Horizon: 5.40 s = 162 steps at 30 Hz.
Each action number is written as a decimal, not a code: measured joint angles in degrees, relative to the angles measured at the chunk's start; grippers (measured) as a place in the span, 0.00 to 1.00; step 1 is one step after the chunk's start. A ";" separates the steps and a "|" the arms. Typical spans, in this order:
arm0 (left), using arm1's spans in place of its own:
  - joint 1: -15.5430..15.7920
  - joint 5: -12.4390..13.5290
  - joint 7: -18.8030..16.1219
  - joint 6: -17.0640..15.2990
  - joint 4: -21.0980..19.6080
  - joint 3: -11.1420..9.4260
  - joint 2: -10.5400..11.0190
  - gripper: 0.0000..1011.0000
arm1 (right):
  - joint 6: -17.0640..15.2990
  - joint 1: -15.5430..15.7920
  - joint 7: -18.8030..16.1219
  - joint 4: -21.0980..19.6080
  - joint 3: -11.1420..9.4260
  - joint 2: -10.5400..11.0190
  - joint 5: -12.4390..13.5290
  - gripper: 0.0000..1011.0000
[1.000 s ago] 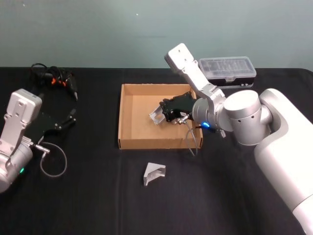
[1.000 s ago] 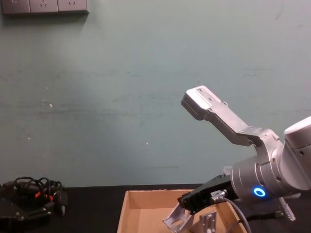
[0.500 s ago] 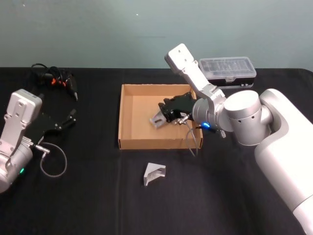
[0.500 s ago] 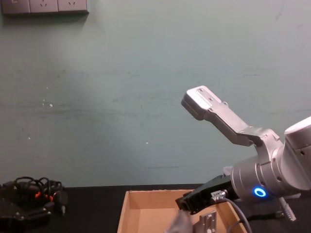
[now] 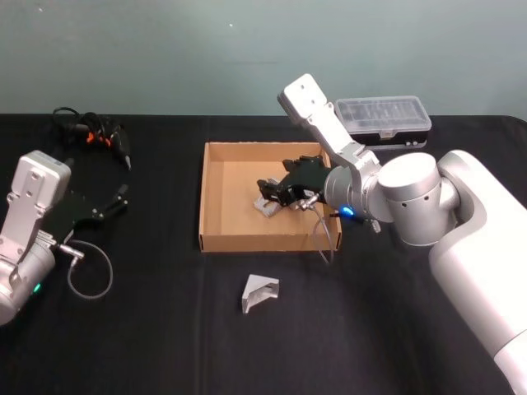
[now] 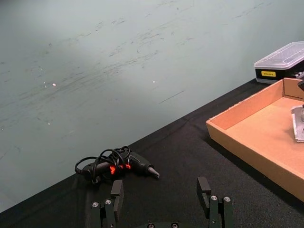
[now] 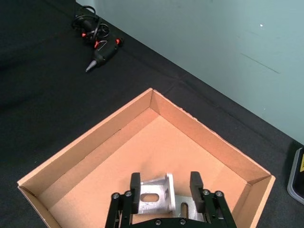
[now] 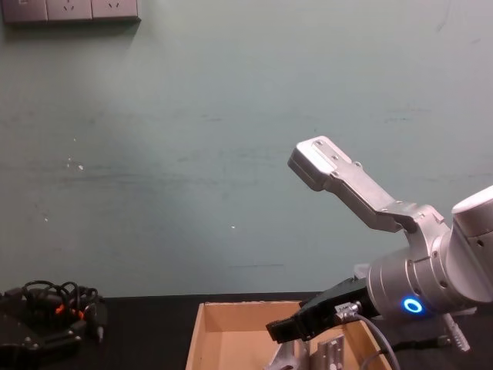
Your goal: Use one hand to pick up the angle iron from the table and place it into the box.
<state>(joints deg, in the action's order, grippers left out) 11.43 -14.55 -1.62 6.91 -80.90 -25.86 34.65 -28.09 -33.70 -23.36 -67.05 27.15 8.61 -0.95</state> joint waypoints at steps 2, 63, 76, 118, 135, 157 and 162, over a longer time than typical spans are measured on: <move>0.00 0.00 0.00 0.00 0.00 0.00 0.00 1.00 | 0.00 0.01 0.00 -0.01 0.00 0.00 0.00 0.67; 0.00 0.00 0.00 0.00 0.00 0.00 0.00 1.00 | -2.28 15.58 -12.07 -29.75 1.39 19.00 7.87 0.99; 0.00 0.00 0.00 0.00 0.00 0.00 0.00 1.00 | -3.19 11.86 -16.61 -29.10 8.22 22.83 5.99 0.99; 0.00 0.00 0.00 0.00 0.00 0.00 0.00 1.00 | -4.82 5.49 -15.18 -20.93 14.75 19.58 7.28 0.99; 0.00 0.00 0.00 0.00 0.00 0.00 0.00 1.00 | -4.68 5.05 -14.60 -19.35 14.92 18.39 7.11 0.98; 0.00 0.00 0.00 0.00 0.00 0.00 0.00 1.00 | -4.68 5.13 -14.65 -19.49 14.87 18.48 7.15 0.37; 0.00 0.00 0.00 0.00 0.00 0.00 0.00 1.00 | -4.68 5.13 -14.66 -19.51 14.86 18.48 7.15 0.23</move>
<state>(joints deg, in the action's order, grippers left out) 11.43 -14.55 -1.62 6.90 -80.90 -25.86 34.65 -32.77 -28.56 -38.02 -86.55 42.01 27.08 6.20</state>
